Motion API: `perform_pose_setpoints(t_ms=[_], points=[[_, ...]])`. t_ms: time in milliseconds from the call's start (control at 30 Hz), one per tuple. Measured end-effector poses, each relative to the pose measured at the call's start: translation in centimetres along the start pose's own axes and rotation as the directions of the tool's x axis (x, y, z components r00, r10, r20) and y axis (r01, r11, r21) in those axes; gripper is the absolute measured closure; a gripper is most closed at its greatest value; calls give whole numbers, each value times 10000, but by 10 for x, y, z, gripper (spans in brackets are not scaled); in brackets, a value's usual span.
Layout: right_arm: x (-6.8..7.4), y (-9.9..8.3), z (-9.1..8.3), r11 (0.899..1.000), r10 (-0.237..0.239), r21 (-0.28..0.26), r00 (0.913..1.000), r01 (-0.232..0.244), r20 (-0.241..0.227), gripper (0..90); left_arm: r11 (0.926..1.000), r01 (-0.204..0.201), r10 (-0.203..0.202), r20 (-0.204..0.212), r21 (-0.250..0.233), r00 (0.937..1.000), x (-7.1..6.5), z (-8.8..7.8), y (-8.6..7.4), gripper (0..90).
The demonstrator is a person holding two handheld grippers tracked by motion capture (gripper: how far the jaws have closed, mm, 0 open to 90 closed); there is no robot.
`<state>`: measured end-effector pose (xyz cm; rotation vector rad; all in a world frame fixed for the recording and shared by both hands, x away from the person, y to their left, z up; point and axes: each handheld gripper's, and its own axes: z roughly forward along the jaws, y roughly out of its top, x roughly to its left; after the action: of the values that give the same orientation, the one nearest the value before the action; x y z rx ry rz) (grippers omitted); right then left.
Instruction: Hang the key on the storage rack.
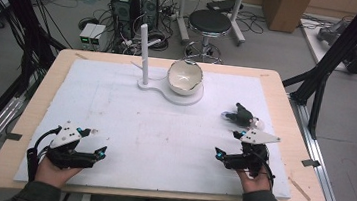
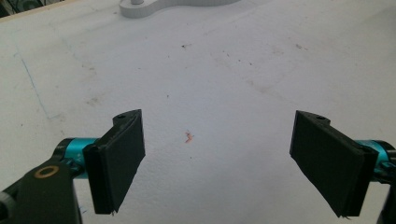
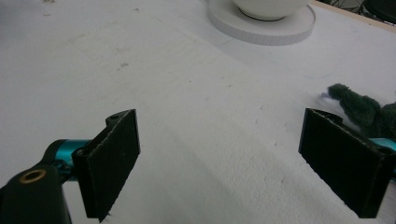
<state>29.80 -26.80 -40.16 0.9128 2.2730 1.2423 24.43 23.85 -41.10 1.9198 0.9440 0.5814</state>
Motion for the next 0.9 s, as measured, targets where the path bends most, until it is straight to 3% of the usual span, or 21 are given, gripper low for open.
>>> perform_pose_setpoints(t_ms=[433,900], points=[[-2,0,0,10000,-53,34,10000,53,26,115,10000,27,-27,-8,-63,10000,0,0,0,183],[-18,7,-6,9997,218,64,9993,-220,289,115,9999,128,-129,-80,-109,9999,2,1,-1,183]])
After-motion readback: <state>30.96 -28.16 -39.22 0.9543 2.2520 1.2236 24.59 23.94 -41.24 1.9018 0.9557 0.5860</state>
